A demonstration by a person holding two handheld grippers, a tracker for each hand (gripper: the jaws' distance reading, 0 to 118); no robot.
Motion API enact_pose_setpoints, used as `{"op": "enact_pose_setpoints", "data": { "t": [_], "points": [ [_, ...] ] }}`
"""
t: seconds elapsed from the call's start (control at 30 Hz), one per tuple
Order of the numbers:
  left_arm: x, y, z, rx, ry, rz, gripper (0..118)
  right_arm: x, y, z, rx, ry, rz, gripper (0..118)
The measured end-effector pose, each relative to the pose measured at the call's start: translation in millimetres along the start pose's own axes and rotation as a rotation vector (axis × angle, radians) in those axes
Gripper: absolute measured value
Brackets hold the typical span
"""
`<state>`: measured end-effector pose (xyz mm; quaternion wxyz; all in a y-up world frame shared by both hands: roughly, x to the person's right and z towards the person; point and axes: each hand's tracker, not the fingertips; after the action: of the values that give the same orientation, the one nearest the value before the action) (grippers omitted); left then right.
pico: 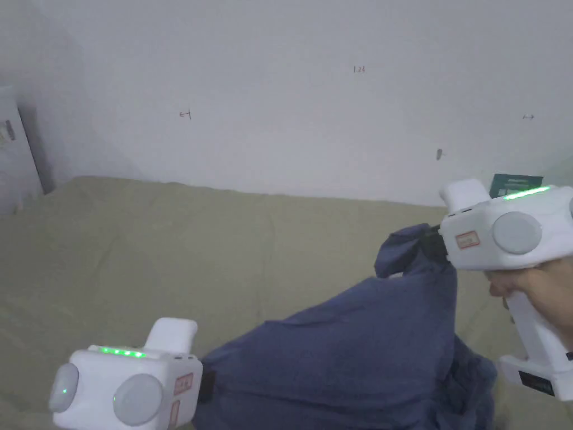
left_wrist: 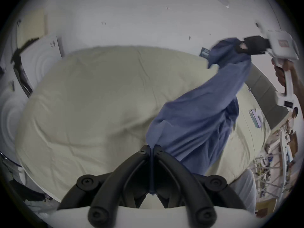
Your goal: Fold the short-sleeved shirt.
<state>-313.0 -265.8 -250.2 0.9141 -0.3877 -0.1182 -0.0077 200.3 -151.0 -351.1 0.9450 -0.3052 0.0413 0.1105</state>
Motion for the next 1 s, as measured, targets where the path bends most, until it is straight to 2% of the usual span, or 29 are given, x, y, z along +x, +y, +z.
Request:
{"op": "enact_pose_setpoints", "data": {
  "t": [0.17,0.27,0.53,0.63,0.8,0.9,1.0],
  "points": [
    [0,47,40,0.148,0.064,0.011,1,44,7,70,0.095,-0.054,-0.119,9],
    [1,76,63,0.206,0.075,0.027,1,56,11,104,0.140,-0.062,-0.142,9],
    [27,142,133,0.356,0.157,-0.058,1,64,33,158,0.258,-0.110,-0.225,9],
    [26,162,155,0.397,0.153,-0.047,1,64,44,171,0.286,-0.116,-0.252,9],
    [30,195,183,0.452,0.192,-0.063,1,64,69,185,0.315,-0.129,-0.259,9],
    [33,212,192,0.474,0.228,-0.071,1,65,84,190,0.335,-0.126,-0.292,9],
    [34,227,196,0.482,0.237,-0.066,1,65,101,190,0.340,-0.133,-0.279,9]
  ]
}}
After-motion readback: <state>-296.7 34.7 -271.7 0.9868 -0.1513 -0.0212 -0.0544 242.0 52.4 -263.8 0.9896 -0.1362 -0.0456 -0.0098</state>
